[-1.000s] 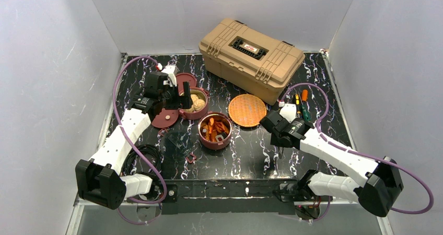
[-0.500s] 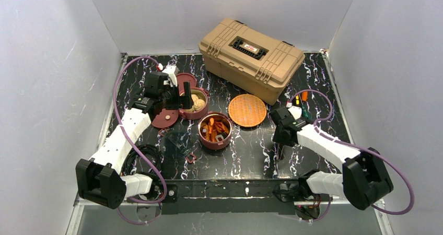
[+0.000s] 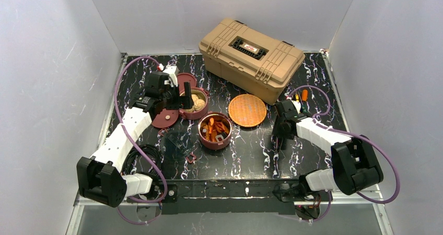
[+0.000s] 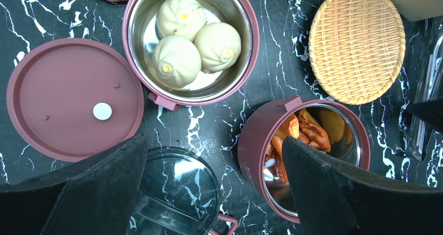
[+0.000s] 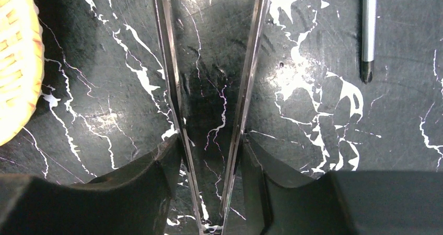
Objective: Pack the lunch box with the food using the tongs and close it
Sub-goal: Place the clamp at the center of the board.
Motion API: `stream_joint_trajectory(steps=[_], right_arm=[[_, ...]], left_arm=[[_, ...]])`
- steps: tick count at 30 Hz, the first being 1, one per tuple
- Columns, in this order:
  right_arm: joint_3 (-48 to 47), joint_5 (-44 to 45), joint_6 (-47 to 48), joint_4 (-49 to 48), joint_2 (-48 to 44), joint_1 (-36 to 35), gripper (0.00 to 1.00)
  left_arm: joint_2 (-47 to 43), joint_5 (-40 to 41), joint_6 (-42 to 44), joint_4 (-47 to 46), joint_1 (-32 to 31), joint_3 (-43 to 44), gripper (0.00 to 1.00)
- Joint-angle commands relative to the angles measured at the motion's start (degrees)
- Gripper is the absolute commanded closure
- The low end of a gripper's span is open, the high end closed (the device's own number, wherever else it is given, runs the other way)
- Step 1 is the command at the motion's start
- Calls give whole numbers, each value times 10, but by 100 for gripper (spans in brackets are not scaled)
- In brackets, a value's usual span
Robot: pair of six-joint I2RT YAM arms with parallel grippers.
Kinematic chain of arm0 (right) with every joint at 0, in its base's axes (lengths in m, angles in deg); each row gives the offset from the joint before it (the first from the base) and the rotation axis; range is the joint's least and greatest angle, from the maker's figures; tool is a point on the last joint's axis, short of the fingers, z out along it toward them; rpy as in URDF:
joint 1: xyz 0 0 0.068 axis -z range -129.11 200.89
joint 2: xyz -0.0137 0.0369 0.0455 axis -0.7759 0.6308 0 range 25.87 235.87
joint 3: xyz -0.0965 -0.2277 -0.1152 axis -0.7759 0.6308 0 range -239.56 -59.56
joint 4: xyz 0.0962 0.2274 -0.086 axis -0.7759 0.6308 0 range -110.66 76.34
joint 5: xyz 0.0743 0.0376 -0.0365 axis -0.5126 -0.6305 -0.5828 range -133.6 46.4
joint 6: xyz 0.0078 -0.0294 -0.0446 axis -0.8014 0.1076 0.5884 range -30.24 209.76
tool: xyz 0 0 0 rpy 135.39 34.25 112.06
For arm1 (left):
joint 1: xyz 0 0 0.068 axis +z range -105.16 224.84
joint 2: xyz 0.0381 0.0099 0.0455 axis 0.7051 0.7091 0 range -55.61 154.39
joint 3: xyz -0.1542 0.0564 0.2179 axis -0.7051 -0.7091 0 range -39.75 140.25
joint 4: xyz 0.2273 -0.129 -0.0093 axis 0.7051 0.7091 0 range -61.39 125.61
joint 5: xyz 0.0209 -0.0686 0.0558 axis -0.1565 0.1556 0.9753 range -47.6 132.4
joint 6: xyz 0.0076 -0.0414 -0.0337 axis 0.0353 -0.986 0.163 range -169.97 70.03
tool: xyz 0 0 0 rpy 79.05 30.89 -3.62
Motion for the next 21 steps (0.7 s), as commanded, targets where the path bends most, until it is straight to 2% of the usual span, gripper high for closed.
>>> stream_joint_trajectory(steps=[1,10,14,21], right_arm=[[-7,-12,16,-19,11,9,46],[-13,0,23,-2,0,11,31],[-20,10,27,12,-15,13,20],[-33,13,51,29,-48,14,8]], left_arm=[[3,-6,0,11,2,17,1],[-1,-6,0,11,2,18,1],[-3,-6,0,12,2,18,1],[-4,-6,1,12,2,18,1]])
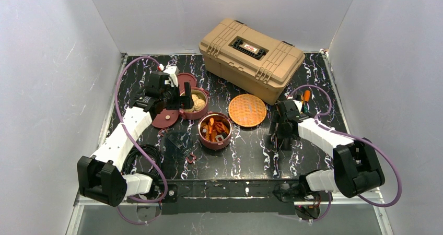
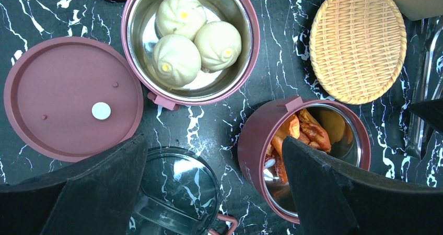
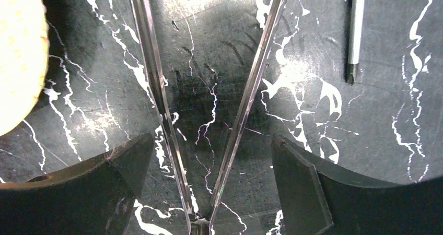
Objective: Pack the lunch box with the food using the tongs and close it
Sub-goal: Place the clamp at the center of the board, then pick up the box lid from the center of the board.
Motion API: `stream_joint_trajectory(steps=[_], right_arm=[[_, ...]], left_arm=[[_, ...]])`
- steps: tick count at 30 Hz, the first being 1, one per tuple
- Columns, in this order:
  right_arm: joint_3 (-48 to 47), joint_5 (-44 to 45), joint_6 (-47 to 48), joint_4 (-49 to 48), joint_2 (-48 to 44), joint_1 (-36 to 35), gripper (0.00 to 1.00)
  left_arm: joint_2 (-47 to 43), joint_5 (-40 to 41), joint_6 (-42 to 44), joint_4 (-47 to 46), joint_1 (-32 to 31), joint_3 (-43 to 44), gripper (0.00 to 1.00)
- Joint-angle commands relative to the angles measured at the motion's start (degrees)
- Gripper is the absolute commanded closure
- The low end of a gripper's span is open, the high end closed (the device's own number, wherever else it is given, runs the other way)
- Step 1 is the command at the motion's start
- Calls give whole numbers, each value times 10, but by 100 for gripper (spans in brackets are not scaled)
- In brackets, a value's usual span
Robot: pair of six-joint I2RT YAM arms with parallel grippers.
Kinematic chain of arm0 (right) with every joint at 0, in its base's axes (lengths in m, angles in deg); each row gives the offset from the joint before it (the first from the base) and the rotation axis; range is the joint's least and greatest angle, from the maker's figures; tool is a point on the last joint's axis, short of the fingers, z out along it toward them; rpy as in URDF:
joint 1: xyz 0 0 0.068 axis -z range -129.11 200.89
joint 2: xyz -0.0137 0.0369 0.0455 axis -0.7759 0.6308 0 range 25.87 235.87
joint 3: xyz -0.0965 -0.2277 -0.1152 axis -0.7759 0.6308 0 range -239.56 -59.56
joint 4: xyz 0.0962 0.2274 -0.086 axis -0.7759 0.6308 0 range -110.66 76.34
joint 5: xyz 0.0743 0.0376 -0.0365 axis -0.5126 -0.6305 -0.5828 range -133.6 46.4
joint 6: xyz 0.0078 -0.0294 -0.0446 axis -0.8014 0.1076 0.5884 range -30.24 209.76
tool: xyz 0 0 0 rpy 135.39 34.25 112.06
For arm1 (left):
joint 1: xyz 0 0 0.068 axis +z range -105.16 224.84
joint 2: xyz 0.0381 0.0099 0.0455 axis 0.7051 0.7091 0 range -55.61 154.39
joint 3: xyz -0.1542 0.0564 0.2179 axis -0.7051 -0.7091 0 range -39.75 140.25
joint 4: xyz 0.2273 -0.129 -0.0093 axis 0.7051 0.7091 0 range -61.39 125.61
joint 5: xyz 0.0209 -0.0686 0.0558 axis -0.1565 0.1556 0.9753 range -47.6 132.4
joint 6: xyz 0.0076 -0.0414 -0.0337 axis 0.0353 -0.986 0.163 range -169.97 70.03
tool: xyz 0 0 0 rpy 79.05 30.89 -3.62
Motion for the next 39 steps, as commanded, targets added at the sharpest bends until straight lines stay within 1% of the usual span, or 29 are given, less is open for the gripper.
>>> stream_joint_trajectory(steps=[1,3,7,9,12,16,18,21,23,25,27,29,30,34,36,39], right_arm=[[-33,13,27,22,-33,3,8],[-35,15,37,34,-50,3,6],[-40,-2,48,56,-123,3,5],[-42,-26,53,48,-162,3,4],[-47,-94,62,19,-203,3,4],[-68,-224,77,-25,-204,3,6],[-82,-275,88,-31,-194,2,7],[-90,-322,105,-46,-183,2,7],[-84,-354,110,-77,-179,1,7],[-73,-381,108,-109,-175,0,7],[-63,-398,103,-136,-170,-3,8],[-57,-407,101,-149,-167,-7,9],[-54,-408,99,-152,-169,-9,10],[-36,-408,97,-162,-191,-10,10],[-32,-404,101,-161,-203,-10,10],[-32,-394,110,-154,-216,-10,10]], left_arm=[[-9,-4,2,12,3,18,1],[-12,-3,3,12,3,18,1],[-44,-12,3,-16,2,-2,1],[-61,-16,2,-32,3,-13,1],[-65,-9,2,-33,2,-15,1],[-56,-9,-17,-7,3,-8,1],[-70,7,-30,4,2,-25,1],[-107,42,-39,24,2,-62,1],[-127,78,-44,43,4,-82,1],[-135,88,-54,60,12,-99,1],[-131,66,-67,68,39,-114,1],[-122,54,-81,73,81,-125,1],[-119,52,-84,69,108,-131,1],[-75,-17,-87,54,227,-134,1],[-39,-15,-80,55,254,-122,8],[18,-4,-70,63,267,-103,20]])
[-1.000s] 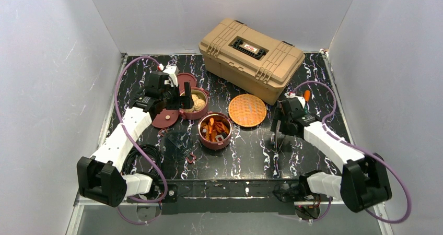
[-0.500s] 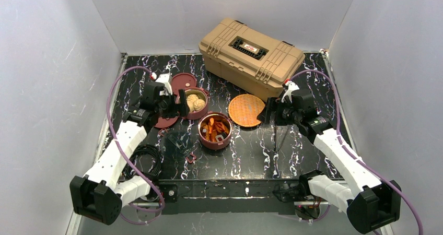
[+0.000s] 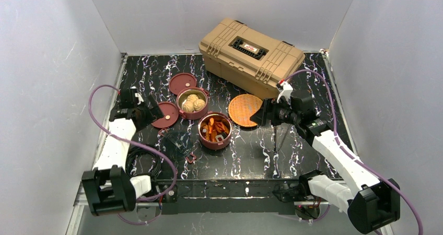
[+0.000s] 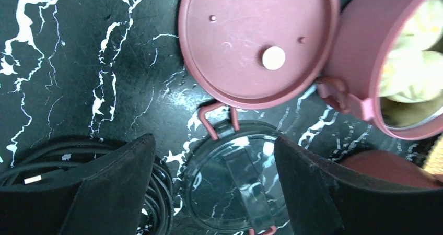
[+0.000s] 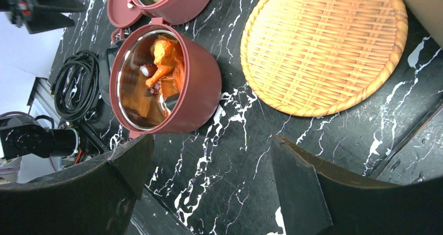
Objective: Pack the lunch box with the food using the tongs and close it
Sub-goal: Pick up the box lid from the center of the board.
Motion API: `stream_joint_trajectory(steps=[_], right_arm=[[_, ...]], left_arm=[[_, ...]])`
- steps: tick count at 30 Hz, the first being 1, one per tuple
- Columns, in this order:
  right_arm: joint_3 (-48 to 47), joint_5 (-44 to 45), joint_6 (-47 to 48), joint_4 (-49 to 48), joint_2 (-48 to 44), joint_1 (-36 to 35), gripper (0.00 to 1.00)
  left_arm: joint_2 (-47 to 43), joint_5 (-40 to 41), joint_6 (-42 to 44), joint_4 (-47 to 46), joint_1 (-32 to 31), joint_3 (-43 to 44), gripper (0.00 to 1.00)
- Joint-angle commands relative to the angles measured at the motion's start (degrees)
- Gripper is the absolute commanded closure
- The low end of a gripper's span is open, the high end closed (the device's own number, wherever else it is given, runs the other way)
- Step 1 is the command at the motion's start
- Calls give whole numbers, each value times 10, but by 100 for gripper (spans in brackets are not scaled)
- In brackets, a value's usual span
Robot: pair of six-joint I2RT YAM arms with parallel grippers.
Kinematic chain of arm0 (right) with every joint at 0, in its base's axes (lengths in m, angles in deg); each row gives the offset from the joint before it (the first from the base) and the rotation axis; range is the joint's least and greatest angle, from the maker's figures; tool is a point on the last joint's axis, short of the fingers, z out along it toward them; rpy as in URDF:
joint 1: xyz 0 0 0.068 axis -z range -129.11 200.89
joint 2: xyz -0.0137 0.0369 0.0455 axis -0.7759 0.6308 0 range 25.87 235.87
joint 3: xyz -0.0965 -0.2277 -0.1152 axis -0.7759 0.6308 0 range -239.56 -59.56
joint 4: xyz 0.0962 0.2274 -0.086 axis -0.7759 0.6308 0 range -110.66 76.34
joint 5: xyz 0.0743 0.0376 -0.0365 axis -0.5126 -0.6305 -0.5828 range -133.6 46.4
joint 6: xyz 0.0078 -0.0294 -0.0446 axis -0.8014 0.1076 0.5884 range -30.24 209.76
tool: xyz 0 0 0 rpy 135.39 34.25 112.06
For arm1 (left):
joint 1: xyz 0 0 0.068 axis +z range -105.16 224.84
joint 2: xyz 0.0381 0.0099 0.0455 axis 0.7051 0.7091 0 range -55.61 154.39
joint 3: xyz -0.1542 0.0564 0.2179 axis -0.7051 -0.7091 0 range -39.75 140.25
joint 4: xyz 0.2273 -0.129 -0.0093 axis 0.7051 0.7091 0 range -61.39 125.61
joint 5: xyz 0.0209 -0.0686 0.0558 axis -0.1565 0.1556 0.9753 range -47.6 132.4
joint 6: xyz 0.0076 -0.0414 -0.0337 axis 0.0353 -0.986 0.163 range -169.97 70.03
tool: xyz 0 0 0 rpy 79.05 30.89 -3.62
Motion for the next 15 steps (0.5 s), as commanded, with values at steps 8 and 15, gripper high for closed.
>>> stream_joint_trajectory(steps=[8,15], right_arm=[[3,32,39,-14,-56,-2,10],[-1,53,64,7,-67,-2,10]], left_arm=[[161,30,24,17,27,61,42],[239,-2,26,-2,43,89,59]])
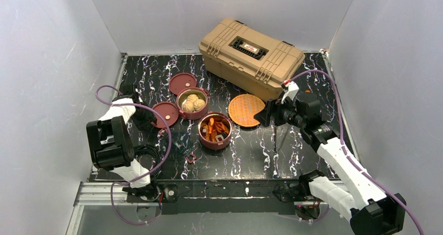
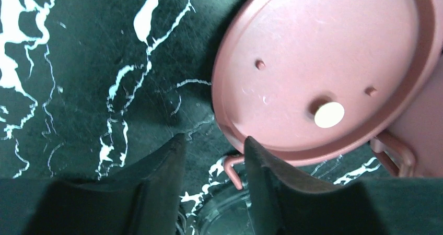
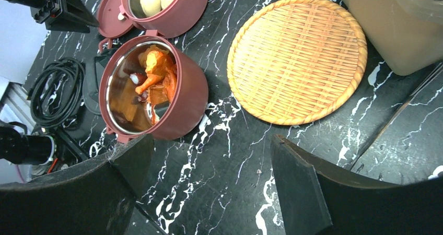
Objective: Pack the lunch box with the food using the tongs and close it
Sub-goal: Pick up the box lid from the center of the board.
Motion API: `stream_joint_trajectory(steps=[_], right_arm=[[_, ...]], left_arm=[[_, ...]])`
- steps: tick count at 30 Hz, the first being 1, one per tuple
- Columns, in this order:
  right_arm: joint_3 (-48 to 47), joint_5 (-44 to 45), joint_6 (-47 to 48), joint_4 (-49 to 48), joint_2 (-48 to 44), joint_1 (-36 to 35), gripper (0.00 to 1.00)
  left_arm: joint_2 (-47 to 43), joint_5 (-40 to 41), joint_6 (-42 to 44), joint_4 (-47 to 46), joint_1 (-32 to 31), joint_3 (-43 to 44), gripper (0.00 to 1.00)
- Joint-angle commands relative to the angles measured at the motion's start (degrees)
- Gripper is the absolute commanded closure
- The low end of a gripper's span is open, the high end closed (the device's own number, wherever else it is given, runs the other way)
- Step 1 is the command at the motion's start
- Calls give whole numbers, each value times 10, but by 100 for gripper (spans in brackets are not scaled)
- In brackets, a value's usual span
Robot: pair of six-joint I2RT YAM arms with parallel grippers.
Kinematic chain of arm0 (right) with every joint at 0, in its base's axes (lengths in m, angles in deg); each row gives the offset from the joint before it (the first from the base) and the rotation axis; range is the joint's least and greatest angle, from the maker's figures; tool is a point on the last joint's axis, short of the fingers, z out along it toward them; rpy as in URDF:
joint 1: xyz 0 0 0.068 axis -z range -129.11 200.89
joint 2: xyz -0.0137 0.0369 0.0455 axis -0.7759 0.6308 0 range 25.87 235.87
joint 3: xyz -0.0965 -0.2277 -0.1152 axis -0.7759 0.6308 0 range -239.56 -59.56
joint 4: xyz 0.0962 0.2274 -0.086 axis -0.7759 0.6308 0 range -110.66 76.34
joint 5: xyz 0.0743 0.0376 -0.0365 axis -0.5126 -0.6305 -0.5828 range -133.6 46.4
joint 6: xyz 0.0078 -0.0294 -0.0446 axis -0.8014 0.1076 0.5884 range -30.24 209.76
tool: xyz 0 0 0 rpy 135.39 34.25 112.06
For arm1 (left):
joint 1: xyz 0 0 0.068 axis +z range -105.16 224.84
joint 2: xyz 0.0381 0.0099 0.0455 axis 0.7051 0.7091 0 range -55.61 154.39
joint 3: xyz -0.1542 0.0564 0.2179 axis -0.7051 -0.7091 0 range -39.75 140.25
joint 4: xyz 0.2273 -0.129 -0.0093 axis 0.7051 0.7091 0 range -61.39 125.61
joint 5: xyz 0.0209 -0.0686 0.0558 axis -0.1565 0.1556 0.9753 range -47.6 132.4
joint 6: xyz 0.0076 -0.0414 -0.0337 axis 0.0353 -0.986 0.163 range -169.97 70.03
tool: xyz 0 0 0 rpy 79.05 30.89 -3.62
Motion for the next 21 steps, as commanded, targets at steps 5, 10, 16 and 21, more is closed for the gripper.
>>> stream_joint_trajectory(steps=[5,10,16,21], right_arm=[[4,12,17,-8,-6,-2,10],[4,13,16,-9,5,-2,10],[7,13,3,-17,18,-3,10],[9,17,-1,-16,15,-2,9]], left_arm=[[58,-14,16,-4,9,45,67],[75,-23,18,-9,9,52,76],[82,-12,15,3,9,59,99],[54,-4,3,4,10,56,100]])
